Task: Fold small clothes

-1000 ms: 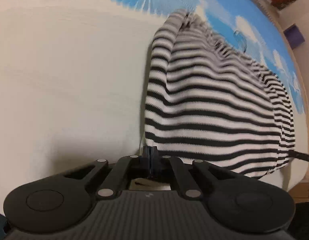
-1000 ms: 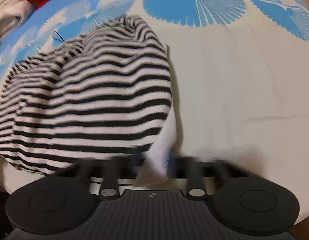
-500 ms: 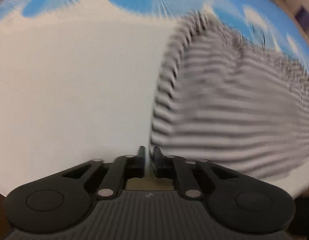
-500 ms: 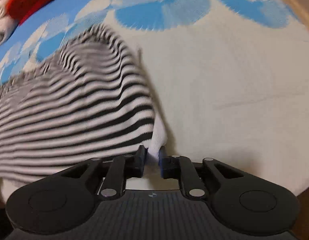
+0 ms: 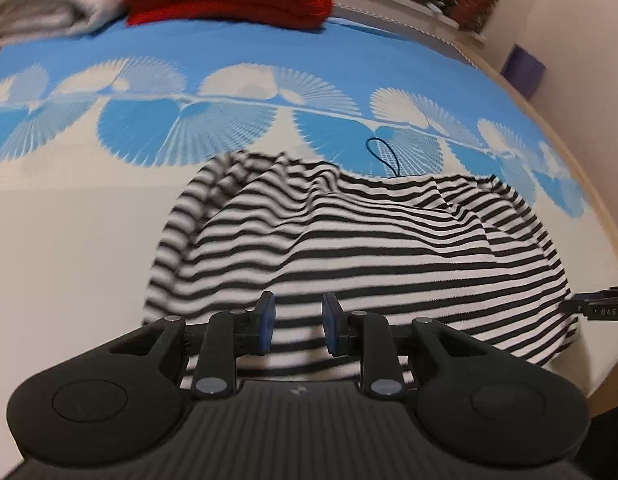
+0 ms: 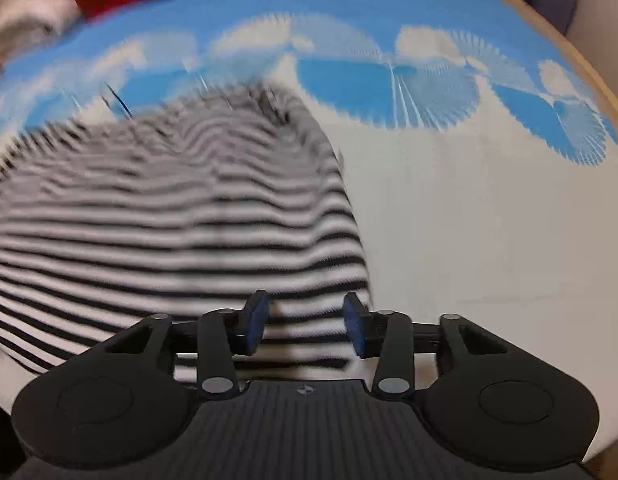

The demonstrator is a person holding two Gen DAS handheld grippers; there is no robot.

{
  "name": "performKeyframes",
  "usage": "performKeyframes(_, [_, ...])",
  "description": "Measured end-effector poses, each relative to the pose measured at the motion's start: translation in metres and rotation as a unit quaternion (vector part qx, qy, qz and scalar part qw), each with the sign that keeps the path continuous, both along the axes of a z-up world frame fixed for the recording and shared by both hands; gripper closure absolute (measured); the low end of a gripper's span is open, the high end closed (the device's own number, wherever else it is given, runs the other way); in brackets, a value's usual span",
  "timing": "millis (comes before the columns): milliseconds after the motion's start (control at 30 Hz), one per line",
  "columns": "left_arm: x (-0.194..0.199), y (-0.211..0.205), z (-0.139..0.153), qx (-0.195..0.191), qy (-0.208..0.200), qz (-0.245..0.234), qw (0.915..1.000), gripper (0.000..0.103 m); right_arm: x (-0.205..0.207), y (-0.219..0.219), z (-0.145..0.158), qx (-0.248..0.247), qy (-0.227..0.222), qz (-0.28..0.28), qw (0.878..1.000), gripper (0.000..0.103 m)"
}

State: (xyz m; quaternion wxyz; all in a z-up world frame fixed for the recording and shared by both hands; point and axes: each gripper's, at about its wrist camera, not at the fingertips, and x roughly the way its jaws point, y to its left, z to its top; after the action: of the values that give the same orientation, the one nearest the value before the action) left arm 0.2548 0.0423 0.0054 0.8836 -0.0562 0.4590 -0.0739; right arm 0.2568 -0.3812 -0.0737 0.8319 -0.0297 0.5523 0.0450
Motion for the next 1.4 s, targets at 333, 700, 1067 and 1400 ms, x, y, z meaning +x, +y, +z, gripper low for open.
performKeyframes(333, [0.049,-0.009,-0.051,0.047,0.114,0.051,0.991,0.069,0.013,0.0,0.039,-0.022,-0.133,-0.079,0.988,0.049])
performKeyframes(700, [0.054,0.001,-0.029,0.019,0.055,0.079,0.9952,0.067,0.069,0.02,-0.017,-0.074,-0.048,-0.077,0.993,0.049])
performKeyframes(1067, [0.062,0.002,-0.042,0.065,0.079,0.081,0.9915,0.06,0.076,0.021,-0.01,-0.087,-0.068,-0.12,0.987,0.048])
performKeyframes(1400, [0.039,0.027,-0.011,0.039,0.038,0.132,0.9898,0.048,0.025,0.003,0.073,-0.017,-0.221,-0.162,0.962,0.046])
